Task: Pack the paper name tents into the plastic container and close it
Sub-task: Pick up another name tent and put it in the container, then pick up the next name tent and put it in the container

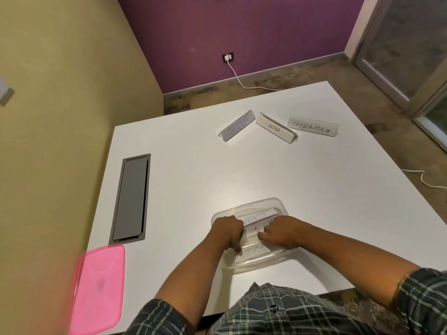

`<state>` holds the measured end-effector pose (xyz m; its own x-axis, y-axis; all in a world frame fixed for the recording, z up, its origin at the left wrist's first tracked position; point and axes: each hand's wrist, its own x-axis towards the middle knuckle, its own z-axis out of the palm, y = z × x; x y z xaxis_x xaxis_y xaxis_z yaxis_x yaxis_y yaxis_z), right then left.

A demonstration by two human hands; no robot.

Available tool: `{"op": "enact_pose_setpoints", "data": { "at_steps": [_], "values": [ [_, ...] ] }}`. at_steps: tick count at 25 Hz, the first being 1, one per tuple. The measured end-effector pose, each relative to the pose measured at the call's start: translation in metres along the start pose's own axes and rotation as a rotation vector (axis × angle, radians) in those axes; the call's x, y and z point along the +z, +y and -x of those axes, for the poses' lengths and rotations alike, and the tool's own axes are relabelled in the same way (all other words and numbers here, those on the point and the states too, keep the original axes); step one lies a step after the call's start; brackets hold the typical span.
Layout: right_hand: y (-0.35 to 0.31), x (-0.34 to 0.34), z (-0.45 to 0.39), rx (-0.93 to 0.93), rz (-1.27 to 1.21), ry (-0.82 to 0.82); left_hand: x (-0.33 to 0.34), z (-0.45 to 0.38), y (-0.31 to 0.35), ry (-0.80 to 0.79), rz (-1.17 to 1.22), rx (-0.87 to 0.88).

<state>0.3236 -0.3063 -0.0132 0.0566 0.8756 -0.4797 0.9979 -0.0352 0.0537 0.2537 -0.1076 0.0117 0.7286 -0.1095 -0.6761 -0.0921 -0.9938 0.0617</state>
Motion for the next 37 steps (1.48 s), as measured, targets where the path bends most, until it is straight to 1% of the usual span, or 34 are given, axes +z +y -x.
{"op": "enact_pose_setpoints", "data": {
  "at_steps": [3,6,8,10,11,12,13,14,18,20,21,23,27,29,32,34,35,37],
  "values": [
    [0.002,0.001,0.0,-0.007,-0.037,-0.011,-0.004,-0.004,0.002,-0.018,-0.04,0.029],
    [0.01,-0.005,-0.002,-0.041,-0.028,-0.013,-0.012,-0.01,0.0,-0.083,-0.034,0.034],
    [0.021,-0.014,-0.003,-0.051,-0.1,0.077,-0.025,-0.016,-0.009,-0.156,0.113,0.02],
    [0.038,-0.027,-0.003,-0.006,-0.205,0.257,-0.047,-0.022,-0.024,-0.248,0.349,0.018],
    [0.049,-0.033,-0.003,0.059,-0.258,0.361,-0.059,-0.025,-0.033,-0.263,0.458,0.015],
    [0.063,-0.04,-0.005,0.149,-0.319,0.453,-0.073,-0.028,-0.043,-0.237,0.549,0.008],
    [0.079,-0.047,-0.009,0.254,-0.389,0.517,-0.085,-0.033,-0.054,-0.178,0.627,-0.009],
    [0.096,-0.054,-0.014,0.363,-0.463,0.543,-0.097,-0.038,-0.066,-0.102,0.697,-0.035],
    [0.166,-0.067,-0.048,0.738,-0.783,0.447,-0.126,-0.075,-0.113,0.262,0.911,-0.169],
    [0.196,-0.062,-0.068,0.871,-0.911,0.41,-0.131,-0.101,-0.13,0.392,0.967,-0.237],
    [0.21,-0.057,-0.081,0.916,-0.946,0.393,-0.133,-0.115,-0.137,0.428,0.978,-0.267],
    [0.238,-0.051,-0.105,0.958,-0.998,0.375,-0.137,-0.14,-0.147,0.438,1.012,-0.296],
    [0.292,-0.045,-0.145,0.922,-1.073,0.375,-0.147,-0.184,-0.154,0.455,1.119,-0.291],
    [0.319,-0.045,-0.164,0.93,-1.125,0.434,-0.153,-0.207,-0.155,0.498,1.162,-0.283],
    [0.355,-0.045,-0.189,0.951,-1.212,0.615,-0.161,-0.238,-0.157,0.58,1.225,-0.273],
    [0.375,-0.043,-0.202,0.974,-1.244,0.726,-0.164,-0.253,-0.157,0.595,1.271,-0.312],
    [0.383,-0.042,-0.207,0.989,-1.27,0.751,-0.164,-0.258,-0.156,0.596,1.295,-0.334],
    [0.394,-0.04,-0.215,1.039,-1.322,0.71,-0.161,-0.266,-0.158,0.6,1.346,-0.339]
  ]
}}
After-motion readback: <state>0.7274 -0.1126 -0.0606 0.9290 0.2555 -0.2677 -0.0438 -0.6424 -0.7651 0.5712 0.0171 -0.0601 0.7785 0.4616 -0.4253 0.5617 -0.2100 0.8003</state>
